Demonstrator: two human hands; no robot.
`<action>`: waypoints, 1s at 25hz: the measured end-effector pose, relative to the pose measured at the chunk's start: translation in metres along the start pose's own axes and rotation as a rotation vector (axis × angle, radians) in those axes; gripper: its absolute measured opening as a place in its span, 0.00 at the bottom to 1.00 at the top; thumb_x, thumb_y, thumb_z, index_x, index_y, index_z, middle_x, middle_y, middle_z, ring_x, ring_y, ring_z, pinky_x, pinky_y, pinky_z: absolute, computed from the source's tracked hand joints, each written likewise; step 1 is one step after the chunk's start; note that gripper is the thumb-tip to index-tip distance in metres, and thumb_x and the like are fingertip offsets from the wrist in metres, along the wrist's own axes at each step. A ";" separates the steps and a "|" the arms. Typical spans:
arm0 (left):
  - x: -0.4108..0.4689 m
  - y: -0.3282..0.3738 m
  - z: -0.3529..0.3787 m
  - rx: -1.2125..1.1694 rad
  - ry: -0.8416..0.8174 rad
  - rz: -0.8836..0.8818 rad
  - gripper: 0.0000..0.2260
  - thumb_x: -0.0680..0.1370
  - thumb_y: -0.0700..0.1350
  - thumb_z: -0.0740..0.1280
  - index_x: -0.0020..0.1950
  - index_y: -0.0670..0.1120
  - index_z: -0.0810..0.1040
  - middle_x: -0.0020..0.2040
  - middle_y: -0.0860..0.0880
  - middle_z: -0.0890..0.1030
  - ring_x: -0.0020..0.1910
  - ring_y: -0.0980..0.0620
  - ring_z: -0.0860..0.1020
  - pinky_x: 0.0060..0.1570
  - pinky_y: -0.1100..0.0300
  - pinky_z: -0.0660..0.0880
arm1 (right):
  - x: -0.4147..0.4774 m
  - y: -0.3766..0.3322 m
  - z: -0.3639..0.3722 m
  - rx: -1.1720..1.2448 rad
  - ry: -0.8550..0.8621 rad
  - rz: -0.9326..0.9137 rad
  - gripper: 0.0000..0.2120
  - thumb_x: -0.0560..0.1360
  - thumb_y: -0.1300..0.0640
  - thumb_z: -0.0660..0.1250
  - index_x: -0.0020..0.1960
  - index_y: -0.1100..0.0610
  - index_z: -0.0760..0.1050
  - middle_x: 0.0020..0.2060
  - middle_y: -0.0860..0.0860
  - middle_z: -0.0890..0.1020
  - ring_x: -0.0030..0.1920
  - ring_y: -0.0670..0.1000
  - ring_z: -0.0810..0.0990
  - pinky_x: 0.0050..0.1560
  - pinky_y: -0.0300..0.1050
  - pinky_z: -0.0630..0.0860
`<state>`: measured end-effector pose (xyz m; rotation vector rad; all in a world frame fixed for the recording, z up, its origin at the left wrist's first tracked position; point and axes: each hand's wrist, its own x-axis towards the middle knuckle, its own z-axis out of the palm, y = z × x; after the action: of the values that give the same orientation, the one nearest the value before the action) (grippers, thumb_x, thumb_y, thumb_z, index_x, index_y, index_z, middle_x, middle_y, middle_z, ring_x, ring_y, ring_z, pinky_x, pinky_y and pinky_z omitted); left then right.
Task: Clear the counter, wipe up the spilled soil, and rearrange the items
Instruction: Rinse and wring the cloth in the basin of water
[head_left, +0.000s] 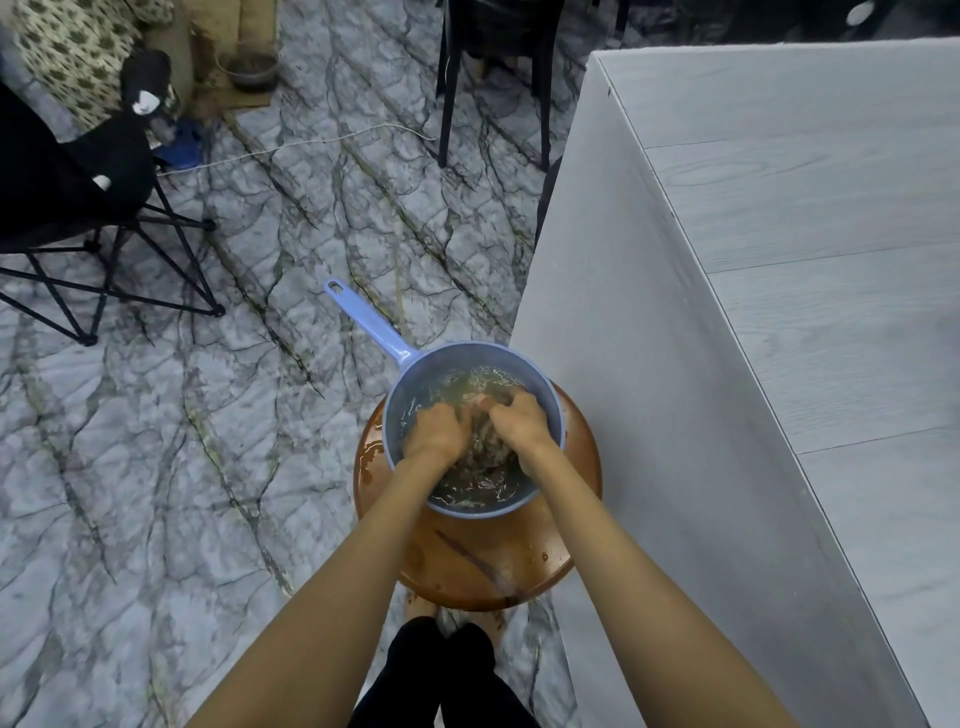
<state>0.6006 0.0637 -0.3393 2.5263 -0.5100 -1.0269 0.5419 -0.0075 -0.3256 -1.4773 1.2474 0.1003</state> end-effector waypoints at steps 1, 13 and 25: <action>0.000 0.001 0.001 0.008 0.029 -0.041 0.20 0.80 0.50 0.53 0.57 0.36 0.76 0.58 0.36 0.77 0.57 0.37 0.76 0.57 0.48 0.72 | 0.001 0.001 0.000 -0.028 0.001 0.008 0.18 0.79 0.53 0.60 0.66 0.60 0.69 0.59 0.57 0.78 0.49 0.54 0.76 0.49 0.42 0.71; -0.004 -0.003 -0.015 -0.126 0.015 -0.025 0.19 0.77 0.49 0.63 0.62 0.38 0.73 0.62 0.38 0.76 0.62 0.40 0.74 0.60 0.55 0.69 | 0.000 0.000 0.006 0.255 -0.001 0.117 0.11 0.75 0.59 0.64 0.55 0.64 0.77 0.49 0.57 0.82 0.49 0.57 0.81 0.48 0.44 0.77; -0.002 -0.006 -0.008 -1.363 -0.079 -0.497 0.17 0.70 0.30 0.64 0.59 0.36 0.75 0.54 0.39 0.78 0.54 0.40 0.77 0.54 0.49 0.74 | -0.008 0.000 0.016 0.384 -0.013 0.149 0.43 0.65 0.53 0.76 0.71 0.62 0.56 0.63 0.57 0.73 0.63 0.58 0.73 0.64 0.49 0.71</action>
<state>0.6056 0.0709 -0.3356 1.3491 0.6680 -1.0608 0.5470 0.0093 -0.3260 -1.0522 1.2838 -0.0299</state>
